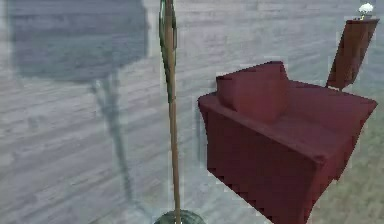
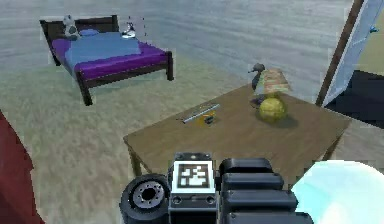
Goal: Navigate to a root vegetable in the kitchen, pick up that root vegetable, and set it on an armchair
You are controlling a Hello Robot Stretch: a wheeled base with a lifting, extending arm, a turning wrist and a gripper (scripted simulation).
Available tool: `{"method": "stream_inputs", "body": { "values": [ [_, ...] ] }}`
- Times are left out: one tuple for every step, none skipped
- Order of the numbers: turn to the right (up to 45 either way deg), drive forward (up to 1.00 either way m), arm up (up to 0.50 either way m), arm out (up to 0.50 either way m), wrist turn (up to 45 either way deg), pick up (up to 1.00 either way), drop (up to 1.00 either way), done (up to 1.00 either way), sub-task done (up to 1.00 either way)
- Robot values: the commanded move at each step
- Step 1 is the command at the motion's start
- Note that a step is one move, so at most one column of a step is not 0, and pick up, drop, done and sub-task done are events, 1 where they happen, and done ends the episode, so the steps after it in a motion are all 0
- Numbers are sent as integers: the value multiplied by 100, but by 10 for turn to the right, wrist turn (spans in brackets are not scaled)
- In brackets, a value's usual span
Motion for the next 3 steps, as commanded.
{"method": "stream_inputs", "body": {
  "values": [
    [420, 0, 0, 0, 0, 0, 0, 0, 0],
    [0, 85, 0, 0, 0, 0, 0, 0, 0],
    [-30, 0, 0, 0, 0, 0, 0, 0, 0]
  ]
}}
